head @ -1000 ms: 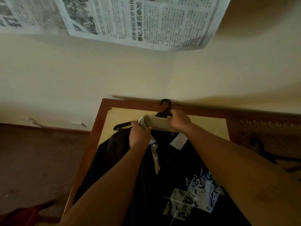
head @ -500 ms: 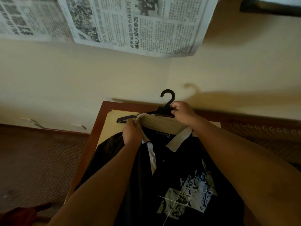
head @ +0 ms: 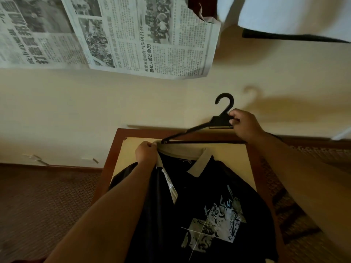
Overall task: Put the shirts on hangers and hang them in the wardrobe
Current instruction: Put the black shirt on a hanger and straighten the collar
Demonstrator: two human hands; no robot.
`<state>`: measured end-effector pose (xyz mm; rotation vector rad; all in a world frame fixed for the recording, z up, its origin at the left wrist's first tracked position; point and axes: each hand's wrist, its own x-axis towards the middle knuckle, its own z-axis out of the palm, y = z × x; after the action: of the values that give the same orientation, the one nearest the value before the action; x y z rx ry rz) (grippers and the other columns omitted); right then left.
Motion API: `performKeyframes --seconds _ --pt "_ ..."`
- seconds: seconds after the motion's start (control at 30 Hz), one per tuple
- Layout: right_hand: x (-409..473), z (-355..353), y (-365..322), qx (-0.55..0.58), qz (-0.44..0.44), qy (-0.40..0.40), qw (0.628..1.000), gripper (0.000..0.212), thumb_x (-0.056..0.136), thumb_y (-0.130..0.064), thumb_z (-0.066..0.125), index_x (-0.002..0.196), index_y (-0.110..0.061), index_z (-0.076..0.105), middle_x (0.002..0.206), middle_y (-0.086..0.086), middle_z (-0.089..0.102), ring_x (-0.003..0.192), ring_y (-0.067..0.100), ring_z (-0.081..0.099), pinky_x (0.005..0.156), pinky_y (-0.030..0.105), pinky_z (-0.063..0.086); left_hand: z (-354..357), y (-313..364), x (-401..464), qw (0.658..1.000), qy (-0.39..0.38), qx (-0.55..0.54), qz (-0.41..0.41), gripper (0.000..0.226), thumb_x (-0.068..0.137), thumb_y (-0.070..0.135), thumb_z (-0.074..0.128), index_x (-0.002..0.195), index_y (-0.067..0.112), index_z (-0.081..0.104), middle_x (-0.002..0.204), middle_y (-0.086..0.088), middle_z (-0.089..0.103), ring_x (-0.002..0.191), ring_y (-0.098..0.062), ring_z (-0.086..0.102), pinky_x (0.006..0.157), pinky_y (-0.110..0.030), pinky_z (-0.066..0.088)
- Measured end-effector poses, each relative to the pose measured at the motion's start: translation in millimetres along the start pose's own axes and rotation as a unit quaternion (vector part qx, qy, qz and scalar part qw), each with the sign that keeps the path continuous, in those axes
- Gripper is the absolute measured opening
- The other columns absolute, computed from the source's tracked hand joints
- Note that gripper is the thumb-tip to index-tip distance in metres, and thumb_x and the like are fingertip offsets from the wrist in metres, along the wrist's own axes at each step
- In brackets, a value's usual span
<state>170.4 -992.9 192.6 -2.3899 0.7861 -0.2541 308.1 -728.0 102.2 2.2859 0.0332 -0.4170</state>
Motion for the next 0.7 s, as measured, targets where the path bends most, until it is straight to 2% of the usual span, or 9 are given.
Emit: performKeyframes --seconds 0.1,0.2,0.33,0.47,0.57,0.63,0.7 --pt "-5 11 3 -0.017 0.011 -0.044 0.999 0.021 0.095 -0.001 0.05 0.114 -0.003 0.06 0.102 0.012 0.059 0.09 0.022 0.052 0.075 0.026 0.035 1 1 -1 1.0 -0.002 -0.01 -0.006 0.02 0.097 0.024 0.051 0.097 0.009 0.064 0.093 -0.005 0.064 0.079 -0.018 0.053 0.068 -0.029 0.041" --pt "-9 34 -1 -0.017 0.01 -0.067 0.998 0.02 0.095 0.0 0.05 0.111 -0.003 0.06 0.103 0.015 0.061 0.092 0.028 0.055 0.074 0.028 0.039 0 2 -4 1.0 -0.011 -0.004 -0.001 0.02 0.098 0.027 0.051 0.1 0.01 0.063 0.091 -0.002 0.061 0.079 -0.016 0.052 0.068 -0.027 0.039" --pt "-10 74 -16 -0.006 0.019 -0.123 0.992 0.021 0.095 0.001 0.047 0.113 0.001 0.059 0.096 0.01 0.055 0.085 0.021 0.048 0.061 0.022 0.033 3 2 -3 0.999 -0.033 -0.007 0.005 0.019 0.098 0.028 0.051 0.102 0.013 0.063 0.09 0.0 0.06 0.071 -0.012 0.051 0.055 -0.023 0.038" --pt "-2 115 -27 0.006 0.068 -0.163 0.984 0.03 0.096 0.0 0.046 0.125 0.0 0.055 0.114 0.017 0.057 0.09 0.022 0.048 0.074 0.028 0.036 7 -1 1 0.998 -0.045 -0.033 0.012 0.019 0.097 0.027 0.052 0.103 0.013 0.063 0.09 -0.001 0.061 0.075 -0.015 0.055 0.063 -0.025 0.044" --pt "5 141 -32 0.008 0.073 -0.189 0.979 0.03 0.095 0.001 0.046 0.124 0.002 0.055 0.113 0.016 0.055 0.093 0.023 0.046 0.075 0.027 0.034 11 -3 5 0.997 -0.055 -0.046 0.02 0.015 0.097 0.026 0.053 0.101 0.016 0.061 0.088 0.0 0.06 0.071 -0.01 0.053 0.057 -0.024 0.042" --pt "9 152 -35 0.01 0.078 -0.186 0.979 0.028 0.096 0.0 0.045 0.122 0.001 0.057 0.117 0.019 0.057 0.095 0.027 0.05 0.075 0.028 0.035 14 -5 8 0.997 -0.062 -0.043 0.025 0.013 0.097 0.026 0.052 0.102 0.017 0.06 0.087 0.002 0.059 0.069 -0.005 0.051 0.053 -0.019 0.039" --pt "12 160 -34 0.007 0.082 -0.156 0.984 0.03 0.097 -0.003 0.045 0.125 -0.003 0.056 0.125 0.017 0.057 0.108 0.031 0.053 0.082 0.032 0.042 15 -9 10 0.996 -0.074 -0.017 0.037 0.016 0.098 0.026 0.051 0.107 0.014 0.059 0.087 0.003 0.058 0.07 -0.006 0.052 0.055 -0.019 0.041"
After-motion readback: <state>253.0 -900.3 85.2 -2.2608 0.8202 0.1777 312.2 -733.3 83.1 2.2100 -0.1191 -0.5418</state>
